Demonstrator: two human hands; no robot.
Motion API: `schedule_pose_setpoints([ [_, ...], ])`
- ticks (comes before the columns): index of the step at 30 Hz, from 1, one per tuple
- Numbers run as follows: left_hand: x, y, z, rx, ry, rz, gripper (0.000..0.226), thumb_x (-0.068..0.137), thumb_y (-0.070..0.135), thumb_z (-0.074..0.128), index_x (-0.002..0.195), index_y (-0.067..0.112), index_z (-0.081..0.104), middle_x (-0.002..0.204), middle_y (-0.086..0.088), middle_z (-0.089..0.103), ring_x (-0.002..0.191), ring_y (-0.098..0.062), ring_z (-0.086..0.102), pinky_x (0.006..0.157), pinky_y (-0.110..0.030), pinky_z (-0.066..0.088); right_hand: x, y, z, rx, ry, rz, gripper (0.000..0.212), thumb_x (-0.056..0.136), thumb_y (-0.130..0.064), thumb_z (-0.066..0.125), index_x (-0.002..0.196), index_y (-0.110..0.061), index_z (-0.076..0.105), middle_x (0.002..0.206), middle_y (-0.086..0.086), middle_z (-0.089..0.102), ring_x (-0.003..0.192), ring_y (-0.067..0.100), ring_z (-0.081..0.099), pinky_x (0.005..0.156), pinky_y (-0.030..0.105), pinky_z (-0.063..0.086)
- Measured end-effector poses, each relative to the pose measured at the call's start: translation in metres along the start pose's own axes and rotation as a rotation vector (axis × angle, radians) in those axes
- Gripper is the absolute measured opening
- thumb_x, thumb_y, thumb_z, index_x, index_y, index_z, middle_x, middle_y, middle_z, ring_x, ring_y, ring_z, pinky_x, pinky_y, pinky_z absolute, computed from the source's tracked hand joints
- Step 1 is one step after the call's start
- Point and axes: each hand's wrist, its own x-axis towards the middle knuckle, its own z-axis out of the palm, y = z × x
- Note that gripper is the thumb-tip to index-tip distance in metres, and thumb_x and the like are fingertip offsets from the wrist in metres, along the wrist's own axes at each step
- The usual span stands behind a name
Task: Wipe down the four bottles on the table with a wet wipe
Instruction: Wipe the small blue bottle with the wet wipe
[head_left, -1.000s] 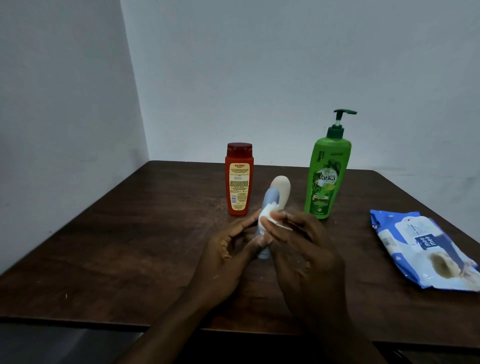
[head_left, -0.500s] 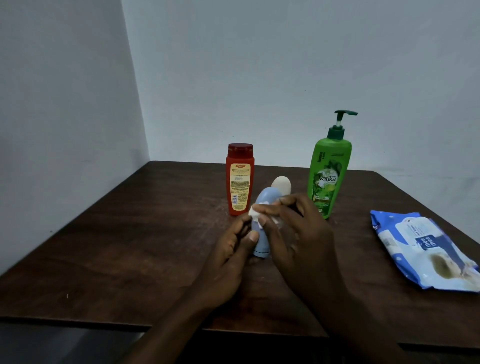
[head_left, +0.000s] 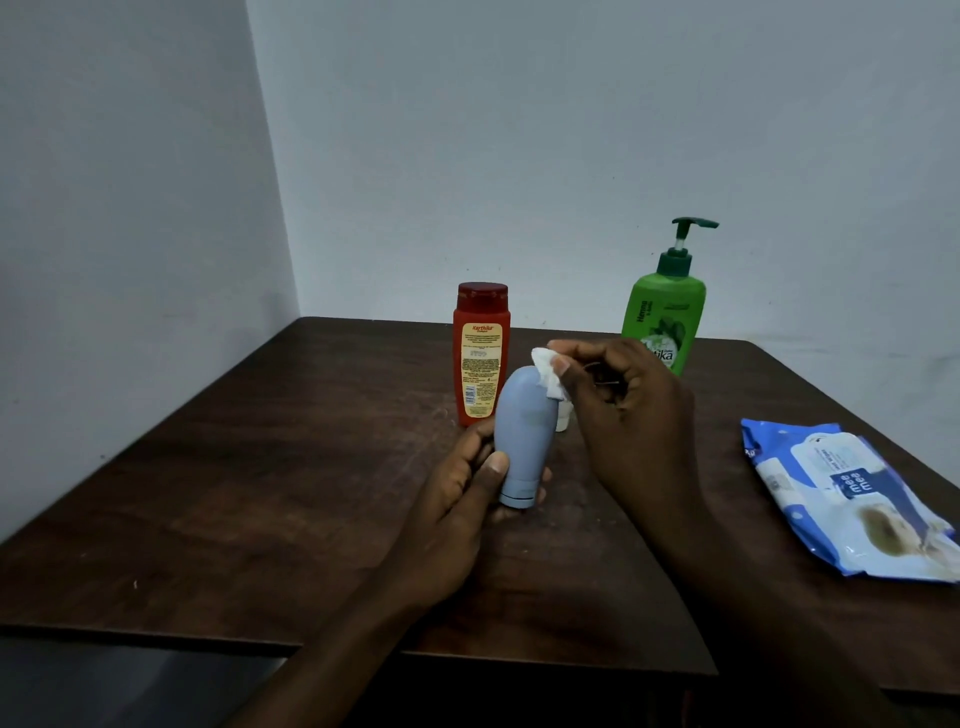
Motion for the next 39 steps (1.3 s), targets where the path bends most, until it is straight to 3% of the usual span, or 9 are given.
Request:
schedule_pose_setpoints([
  [7,-0.001,-0.001,0.0,-0.064,0.036,0.0,0.032,0.102,0.03,0.047,0.125,0.045,0.062,0.125,-0.003,0.069,0.114,-0.027,0.068,0.087,-0.03,0.058,-0.027,0.011,0.008,0.135,0.016,0.141,0.017,0.091,-0.013,0.07,0.105,-0.023,0.072,0.101,-0.008,0.073,0.093,0.005,0.07,0.081,0.031,0.06],
  [10,-0.002,0.0,-0.001,-0.09,0.056,-0.002,0.032,0.1,0.029,0.047,0.122,0.046,0.063,0.125,0.004,0.069,0.115,-0.023,0.068,0.085,-0.03,0.059,-0.044,0.012,0.008,0.157,0.02,0.138,0.025,0.091,-0.01,0.07,0.109,-0.027,0.069,0.106,-0.009,0.071,0.1,0.004,0.069,0.085,0.027,0.059],
  [13,-0.003,0.0,-0.001,-0.09,0.081,-0.006,0.029,0.104,0.028,0.045,0.13,0.034,0.055,0.126,0.005,0.069,0.115,-0.022,0.067,0.083,-0.031,0.059,-0.056,0.01,0.007,0.113,0.021,0.05,0.034,0.087,-0.005,0.074,0.112,-0.027,0.067,0.11,-0.013,0.066,0.106,0.007,0.066,0.086,0.026,0.057],
  [21,-0.001,0.0,-0.005,0.074,0.147,0.027,0.029,0.108,0.021,0.037,0.128,0.039,0.049,0.114,0.029,0.068,0.106,-0.002,0.068,0.075,-0.019,0.057,-0.08,0.007,0.002,0.039,-0.069,-0.071,0.034,0.078,-0.003,0.08,0.105,-0.023,0.073,0.105,-0.014,0.065,0.099,0.003,0.065,0.082,0.013,0.051],
  [26,0.0,-0.001,-0.003,0.016,0.14,-0.023,0.036,0.106,0.025,0.044,0.137,0.042,0.049,0.13,0.018,0.064,0.116,-0.008,0.066,0.079,-0.023,0.058,-0.088,0.007,0.001,0.037,-0.114,-0.11,0.039,0.073,0.001,0.084,0.102,-0.022,0.075,0.104,-0.006,0.068,0.098,0.002,0.066,0.08,0.009,0.05],
  [31,-0.001,0.004,-0.002,-0.021,0.074,-0.079,0.033,0.094,0.043,0.057,0.118,0.065,0.058,0.122,0.025,0.066,0.115,-0.01,0.067,0.079,-0.026,0.059,-0.064,0.008,-0.005,0.033,-0.048,-0.092,0.025,0.082,-0.009,0.079,0.106,-0.017,0.076,0.108,-0.009,0.068,0.104,0.006,0.066,0.085,0.024,0.056],
  [36,0.0,0.003,0.0,0.014,0.069,-0.07,0.042,0.091,0.05,0.064,0.13,0.059,0.051,0.126,0.023,0.064,0.115,-0.01,0.066,0.076,-0.023,0.058,-0.029,0.008,-0.007,0.048,-0.058,-0.061,0.025,0.088,-0.011,0.074,0.113,-0.017,0.074,0.112,-0.009,0.07,0.106,0.002,0.066,0.087,0.025,0.057],
  [39,0.001,0.004,-0.001,0.011,0.075,-0.07,0.043,0.088,0.051,0.066,0.127,0.062,0.052,0.124,0.025,0.064,0.114,-0.007,0.066,0.075,-0.022,0.058,-0.015,0.007,-0.005,0.052,-0.119,-0.045,0.028,0.091,-0.008,0.069,0.118,-0.015,0.073,0.119,-0.006,0.07,0.114,0.005,0.064,0.094,0.03,0.056],
])
